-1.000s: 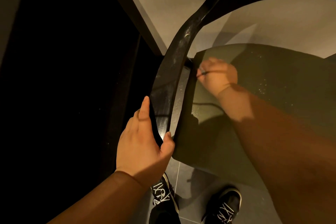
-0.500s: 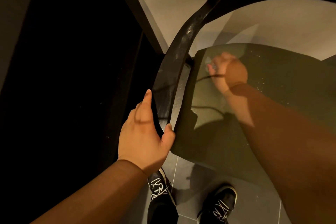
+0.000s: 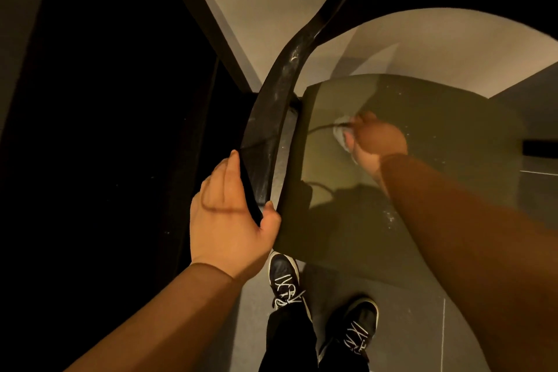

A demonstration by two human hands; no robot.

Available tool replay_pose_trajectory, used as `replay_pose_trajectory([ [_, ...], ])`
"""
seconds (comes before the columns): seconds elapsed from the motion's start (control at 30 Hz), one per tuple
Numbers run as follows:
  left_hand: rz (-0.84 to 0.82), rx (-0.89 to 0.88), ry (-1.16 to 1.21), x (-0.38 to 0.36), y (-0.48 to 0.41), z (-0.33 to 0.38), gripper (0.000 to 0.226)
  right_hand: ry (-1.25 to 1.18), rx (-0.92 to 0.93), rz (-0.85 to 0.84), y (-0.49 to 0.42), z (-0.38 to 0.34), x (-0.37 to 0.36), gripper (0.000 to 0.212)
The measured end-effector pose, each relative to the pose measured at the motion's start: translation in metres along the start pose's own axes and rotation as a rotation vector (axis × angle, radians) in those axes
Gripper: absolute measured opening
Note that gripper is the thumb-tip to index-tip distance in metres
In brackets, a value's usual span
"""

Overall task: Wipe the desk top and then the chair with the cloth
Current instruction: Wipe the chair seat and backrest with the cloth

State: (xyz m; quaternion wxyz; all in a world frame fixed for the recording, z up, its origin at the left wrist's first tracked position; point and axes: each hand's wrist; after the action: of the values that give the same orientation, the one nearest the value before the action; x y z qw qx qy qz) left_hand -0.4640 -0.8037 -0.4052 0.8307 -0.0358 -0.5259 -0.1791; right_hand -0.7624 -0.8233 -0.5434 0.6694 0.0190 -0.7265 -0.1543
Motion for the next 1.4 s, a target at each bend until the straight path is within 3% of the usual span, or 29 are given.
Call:
replay_pose_trajectory([
  [0.1, 0.024, -0.047, -0.065, 0.002, 0.003, 0.007, 0.088, 0.008, -0.103, 0.018, 0.035, -0.024, 0.011, 0.035],
  [0.23, 0.090, -0.241, -0.034, -0.002, 0.014, 0.021, 0.081, -0.130, 0.171, -0.129, 0.102, -0.093, -0.008, 0.041],
  [0.33, -0.037, -0.442, 0.021, -0.030, 0.036, 0.043, 0.075, -0.120, 0.235, -0.211, 0.135, -0.101, -0.025, 0.058],
  [0.43, -0.201, -0.325, 0.037, -0.077, 0.050, 0.046, 0.066, -0.104, 0.168, -0.096, 0.140, -0.070, -0.036, 0.041],
  [0.5, -0.298, -0.186, 0.034, -0.108, 0.047, 0.035, 0.066, -0.060, -0.025, -0.012, 0.140, -0.037, -0.042, 0.022],
  [0.6, -0.385, -0.064, 0.040, -0.137, 0.039, 0.013, 0.066, -0.126, -0.211, 0.095, 0.148, -0.023, -0.050, 0.017],
  [0.67, -0.399, -0.087, 0.030, -0.148, 0.038, 0.001, 0.065, -0.176, -0.214, 0.095, 0.154, -0.041, -0.049, 0.020],
  [0.77, -0.449, -0.049, 0.044, -0.154, 0.039, -0.011, 0.066, -0.266, -0.013, 0.036, 0.170, -0.083, -0.053, 0.017],
  [0.87, -0.438, -0.018, 0.023, -0.156, 0.042, -0.015, 0.069, -0.237, 0.066, 0.077, 0.174, -0.089, -0.060, 0.022],
  [0.93, -0.428, -0.019, 0.022, -0.157, 0.044, -0.012, 0.066, -0.211, 0.031, -0.016, 0.177, -0.069, -0.059, 0.029],
  [1.07, -0.350, -0.072, -0.025, -0.170, 0.047, -0.006, 0.065, -0.178, -0.236, 0.065, 0.203, -0.008, -0.062, 0.022],
  [1.17, -0.302, -0.032, -0.025, -0.181, 0.047, -0.006, 0.067, -0.283, -0.387, 0.125, 0.215, -0.009, -0.070, 0.019],
  [1.3, -0.272, -0.127, -0.052, -0.192, 0.043, -0.015, 0.066, -0.418, -0.144, 0.155, 0.212, -0.076, -0.076, 0.031],
  [1.4, -0.243, -0.211, -0.152, -0.195, 0.042, -0.023, 0.067, -0.420, -0.054, 0.159, 0.211, -0.079, -0.084, 0.032],
])
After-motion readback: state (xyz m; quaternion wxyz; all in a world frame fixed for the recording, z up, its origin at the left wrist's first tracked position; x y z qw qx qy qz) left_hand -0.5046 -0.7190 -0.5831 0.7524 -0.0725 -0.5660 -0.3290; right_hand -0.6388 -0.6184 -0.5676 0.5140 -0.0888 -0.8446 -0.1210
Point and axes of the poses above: each hand's wrist, its own y-axis away from the middle knuckle, its own x-axis out of the back of the hand, z = x × y, and after that the axes turned 12 degrees about y, right-handed
